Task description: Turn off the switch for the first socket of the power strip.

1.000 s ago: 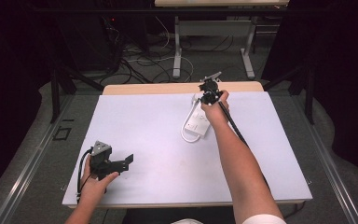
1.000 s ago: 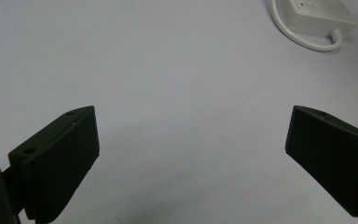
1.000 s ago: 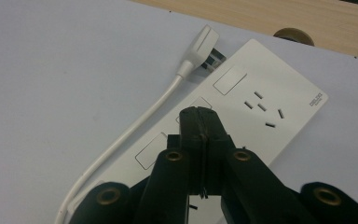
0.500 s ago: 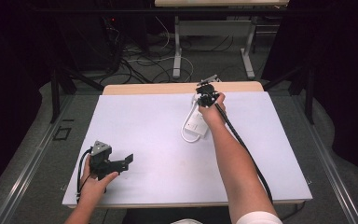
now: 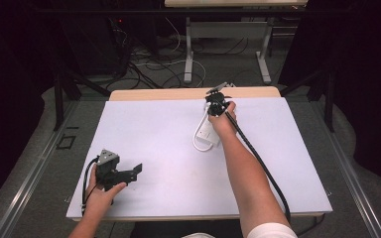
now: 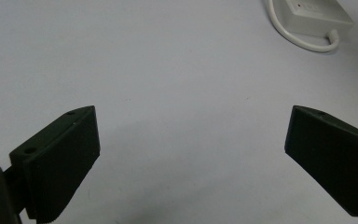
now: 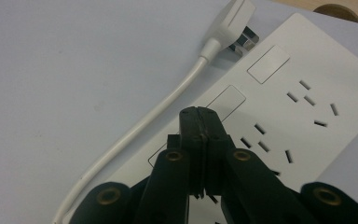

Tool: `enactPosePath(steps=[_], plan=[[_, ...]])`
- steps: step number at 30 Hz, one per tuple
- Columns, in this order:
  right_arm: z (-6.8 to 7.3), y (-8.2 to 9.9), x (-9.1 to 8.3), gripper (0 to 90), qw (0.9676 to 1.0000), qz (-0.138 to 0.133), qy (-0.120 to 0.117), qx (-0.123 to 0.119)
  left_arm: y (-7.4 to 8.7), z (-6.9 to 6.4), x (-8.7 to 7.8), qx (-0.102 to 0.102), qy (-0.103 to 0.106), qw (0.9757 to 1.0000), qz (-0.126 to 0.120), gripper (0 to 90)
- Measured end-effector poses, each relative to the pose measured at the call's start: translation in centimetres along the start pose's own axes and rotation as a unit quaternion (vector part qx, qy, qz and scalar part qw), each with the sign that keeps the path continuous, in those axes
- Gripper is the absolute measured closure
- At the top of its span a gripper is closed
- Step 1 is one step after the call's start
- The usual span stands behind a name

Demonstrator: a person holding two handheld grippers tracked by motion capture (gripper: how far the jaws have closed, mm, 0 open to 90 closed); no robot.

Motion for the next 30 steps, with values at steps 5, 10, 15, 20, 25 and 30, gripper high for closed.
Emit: enactPosePath(steps=[5,10,15,20,25,30], plan=[[0.2,0.1,0.4,90.0,1.0,0.002,-0.004,0.002,0.0,0.0,0.0,0.0,0.0,1.0,0.0,3.1],[0.3,0.2,0.8,90.0,1.0,0.005,-0.002,0.002,0.0,0.0,0.0,0.0,0.001,1.0,0.0,3.2],[0.3,0.3,1.1,90.0,1.0,0.0,-0.003,0.003,0.0,0.0,0.0,-0.002,-0.002,1.0,-0.006,3.2],[0.1,0.4,1.1,90.0,0.9999,0.01,-0.003,0.005,0.0,0.0,0.0,-0.002,0.0,1.0,-0.003,3.2],[0.2,0.4,1.2,90.0,1.0,0.003,-0.007,0.003,0.0,0.0,0.0,-0.001,0.001,1.0,0.0,3.2],[0.1,0.5,1.1,89.5,1.0,0.002,-0.007,0.002,0.0,0.0,0.0,0.0,0.001,1.0,0.0,3.3]])
Point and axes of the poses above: each handheld gripper's, and its own axes: x roughly forward along the jaws, y roughly out of its underside, z roughly to its left, the point moved 7 cm from there along x, roughly forward along the jaws, and after that the axes turned 7 degrees about y, right-handed, at the moved point
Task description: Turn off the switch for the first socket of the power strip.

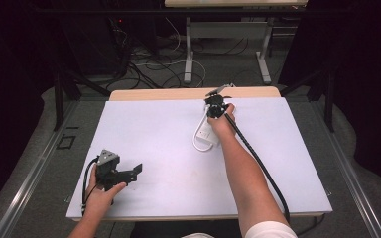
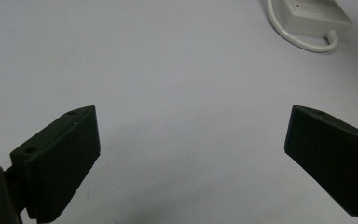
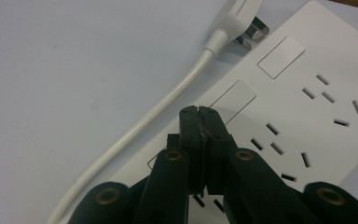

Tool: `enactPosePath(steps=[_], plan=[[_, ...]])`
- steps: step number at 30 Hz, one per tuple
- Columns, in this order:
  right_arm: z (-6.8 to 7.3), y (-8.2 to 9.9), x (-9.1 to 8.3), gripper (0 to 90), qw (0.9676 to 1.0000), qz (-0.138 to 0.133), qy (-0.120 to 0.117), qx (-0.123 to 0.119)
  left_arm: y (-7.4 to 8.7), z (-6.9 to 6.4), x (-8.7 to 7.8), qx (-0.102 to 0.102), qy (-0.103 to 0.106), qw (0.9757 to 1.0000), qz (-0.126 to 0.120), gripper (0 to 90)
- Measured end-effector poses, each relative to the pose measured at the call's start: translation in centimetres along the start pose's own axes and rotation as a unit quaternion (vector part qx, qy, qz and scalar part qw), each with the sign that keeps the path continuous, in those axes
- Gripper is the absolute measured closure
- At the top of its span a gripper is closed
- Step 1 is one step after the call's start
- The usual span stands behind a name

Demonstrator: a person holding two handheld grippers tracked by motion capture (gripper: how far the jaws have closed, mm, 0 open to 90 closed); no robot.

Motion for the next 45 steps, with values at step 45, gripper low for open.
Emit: enactPosePath(steps=[45], plan=[[-0.19,0.28,-0.4,88.9,0.9999,0.01,-0.001,0.002,-0.01,-0.01,0.11,0.0,-0.001,1.0,-0.001,3.6]])
Point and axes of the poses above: each handheld gripper's, and its own axes: x roughly forward along the jaws, y roughly out of its underside, z roughly to its left, the point moved 7 cm from there along x, roughly forward along the jaws, and after that the axes turned 7 degrees about y, right-handed, at the moved point
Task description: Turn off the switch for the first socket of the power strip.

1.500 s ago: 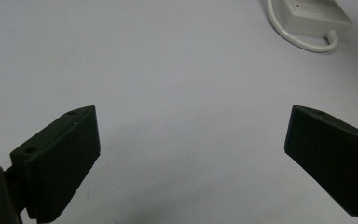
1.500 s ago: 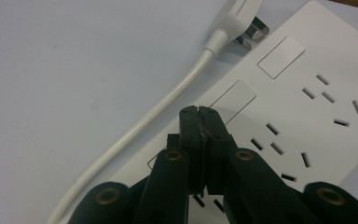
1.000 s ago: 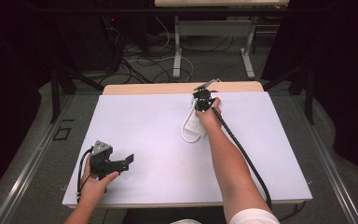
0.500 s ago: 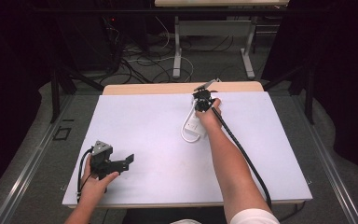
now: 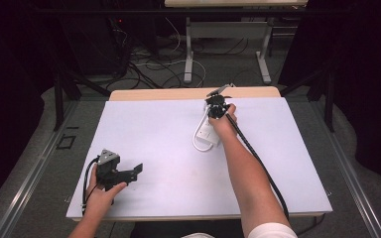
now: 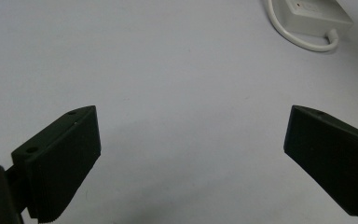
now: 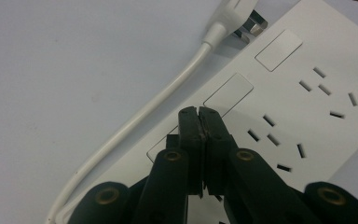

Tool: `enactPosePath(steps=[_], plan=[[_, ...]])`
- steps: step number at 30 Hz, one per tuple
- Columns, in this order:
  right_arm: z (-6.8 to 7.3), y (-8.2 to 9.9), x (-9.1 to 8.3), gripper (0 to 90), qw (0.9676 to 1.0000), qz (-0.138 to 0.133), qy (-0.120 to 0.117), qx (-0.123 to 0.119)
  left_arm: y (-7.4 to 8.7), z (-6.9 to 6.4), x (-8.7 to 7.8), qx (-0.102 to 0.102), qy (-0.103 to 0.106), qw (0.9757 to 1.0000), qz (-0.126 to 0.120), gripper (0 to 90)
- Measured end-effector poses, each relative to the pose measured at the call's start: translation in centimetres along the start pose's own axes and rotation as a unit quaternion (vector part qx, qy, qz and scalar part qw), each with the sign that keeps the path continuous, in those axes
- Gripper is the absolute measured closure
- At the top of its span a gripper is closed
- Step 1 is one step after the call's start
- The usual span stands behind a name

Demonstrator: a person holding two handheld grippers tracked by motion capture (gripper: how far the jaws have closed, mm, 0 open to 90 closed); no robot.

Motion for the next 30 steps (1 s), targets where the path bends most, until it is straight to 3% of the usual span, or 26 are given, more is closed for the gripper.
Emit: enactPosePath(steps=[10,13,16,22,26,28,30], plan=[[-0.2,-0.2,-0.4,87.3,0.9999,-0.012,-0.002,-0.004,0.0,0.0,0.0,-0.001,0.0,1.0,0.0,3.7],[-0.2,-0.1,-0.7,87.1,1.0,-0.001,-0.001,-0.003,0.0,0.0,0.0,-0.001,0.0,1.0,0.0,3.7],[-0.3,-0.3,-0.7,86.7,0.9999,-0.012,-0.003,-0.003,0.0,0.0,0.0,-0.002,0.0,1.0,0.0,3.7],[-0.5,-0.1,-1.0,86.0,1.0,0.0,0.001,-0.001,0.0,0.0,0.0,-0.004,0.0,1.0,0.0,3.8],[-0.7,-0.1,-1.2,85.7,0.9999,-0.006,-0.003,-0.01,0.0,0.0,0.0,-0.004,0.0,1.0,0.001,3.8],[-0.6,-0.2,-1.1,85.6,0.9998,-0.015,-0.01,-0.002,0.0,0.0,0.0,-0.004,0.0,1.0,0.001,3.8],[-0.8,0.0,-1.3,85.4,1.0,-0.002,-0.001,-0.008,0.0,0.0,0.0,-0.004,0.0,1.0,-0.001,3.8]])
Point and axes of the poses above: each handheld gripper's, and its own axes: x roughly forward along the jaws, y roughly out of its underside, z roughly to its left, the point moved 7 cm from there along x, roughly forward along the jaws, and after that the axes turned 7 degrees about y, right-handed, at the moved point
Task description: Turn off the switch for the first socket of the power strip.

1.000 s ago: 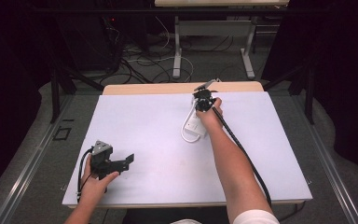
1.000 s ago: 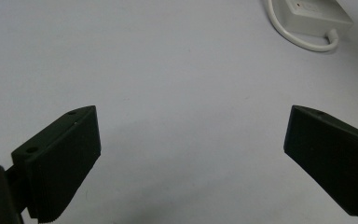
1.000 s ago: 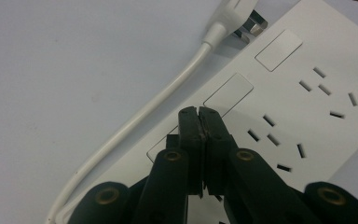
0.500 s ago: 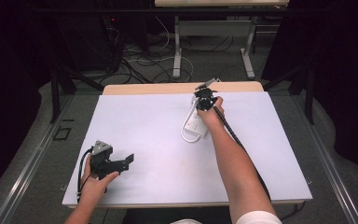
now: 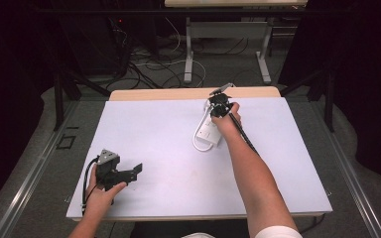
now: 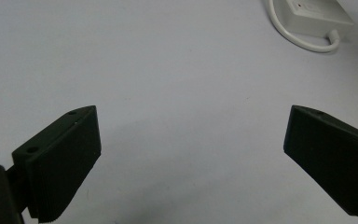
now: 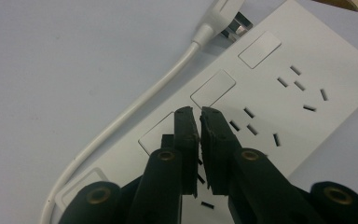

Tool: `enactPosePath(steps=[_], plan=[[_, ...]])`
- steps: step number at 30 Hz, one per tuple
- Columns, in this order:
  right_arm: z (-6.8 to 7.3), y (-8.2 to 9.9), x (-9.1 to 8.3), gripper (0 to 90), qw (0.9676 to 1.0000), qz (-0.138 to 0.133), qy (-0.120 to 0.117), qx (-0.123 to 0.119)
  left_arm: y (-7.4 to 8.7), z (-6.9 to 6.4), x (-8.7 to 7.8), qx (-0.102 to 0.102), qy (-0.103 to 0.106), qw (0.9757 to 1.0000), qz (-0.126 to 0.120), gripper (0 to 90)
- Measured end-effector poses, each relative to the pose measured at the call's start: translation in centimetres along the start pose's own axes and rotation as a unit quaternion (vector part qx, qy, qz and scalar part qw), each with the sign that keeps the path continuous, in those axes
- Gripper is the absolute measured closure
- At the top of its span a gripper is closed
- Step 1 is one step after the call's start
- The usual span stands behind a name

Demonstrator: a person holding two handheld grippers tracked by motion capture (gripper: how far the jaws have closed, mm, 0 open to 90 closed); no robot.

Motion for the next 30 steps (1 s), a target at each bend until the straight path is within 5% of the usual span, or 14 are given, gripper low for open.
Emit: enactPosePath(steps=[18,30], plan=[[0.2,0.8,-0.6,80.2,0.9998,0.0,-0.013,-0.017,0.0,0.0,0.1,-0.002,0.0,1.0,-0.003,4.0],[0.3,1.5,-1.3,68.2,0.9996,0.0,-0.023,-0.016,0.0,0.0,0.2,0.0,-0.001,1.0,-0.001,4.1]])
Point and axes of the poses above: each handheld gripper's, and its own axes: x roughly forward along the jaws, y roughly out of its underside, z roughly to its left, the point moved 7 cm from there along x, roughly forward along the jaws, and after that the axes turned 7 degrees about y, right-handed, at the moved point
